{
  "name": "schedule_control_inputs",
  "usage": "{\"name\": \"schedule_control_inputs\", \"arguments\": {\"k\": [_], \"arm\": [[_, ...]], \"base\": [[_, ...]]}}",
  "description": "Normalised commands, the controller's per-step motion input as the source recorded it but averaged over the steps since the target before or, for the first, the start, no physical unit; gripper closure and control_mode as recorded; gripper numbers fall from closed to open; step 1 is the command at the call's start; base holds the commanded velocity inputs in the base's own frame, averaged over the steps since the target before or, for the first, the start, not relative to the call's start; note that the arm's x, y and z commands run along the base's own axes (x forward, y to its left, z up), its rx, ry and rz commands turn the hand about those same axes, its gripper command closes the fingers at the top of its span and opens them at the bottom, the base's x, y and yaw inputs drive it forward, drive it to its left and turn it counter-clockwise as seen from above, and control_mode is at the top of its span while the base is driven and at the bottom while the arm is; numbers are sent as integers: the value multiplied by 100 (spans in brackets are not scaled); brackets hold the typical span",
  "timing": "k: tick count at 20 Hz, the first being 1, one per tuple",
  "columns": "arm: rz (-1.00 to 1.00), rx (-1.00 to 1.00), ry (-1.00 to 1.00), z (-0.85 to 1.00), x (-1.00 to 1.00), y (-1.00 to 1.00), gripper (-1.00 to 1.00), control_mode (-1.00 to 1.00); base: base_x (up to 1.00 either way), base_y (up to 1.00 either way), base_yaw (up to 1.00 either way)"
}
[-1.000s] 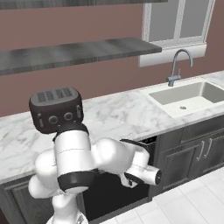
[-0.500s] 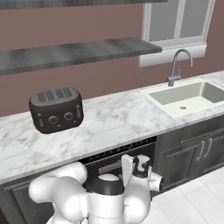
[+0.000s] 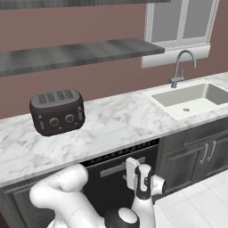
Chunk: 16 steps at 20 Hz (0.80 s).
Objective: Open the dishwasher door and pull out the top rack.
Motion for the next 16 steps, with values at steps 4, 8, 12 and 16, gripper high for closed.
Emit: {"name": "schedule_control_inputs", "arguments": {"k": [4, 8, 12, 16], "arm": [[-2, 3, -1, -37, 54, 0, -100, -100], [-3, 0, 0, -46, 50, 0, -100, -100], [-4, 0, 0, -59, 53, 0, -100, -100], [-4, 0, 0, -56, 54, -2, -100, -100]], "base": [[0, 0, 0], [0, 0, 0], [0, 0, 0], [0, 0, 0]]}}
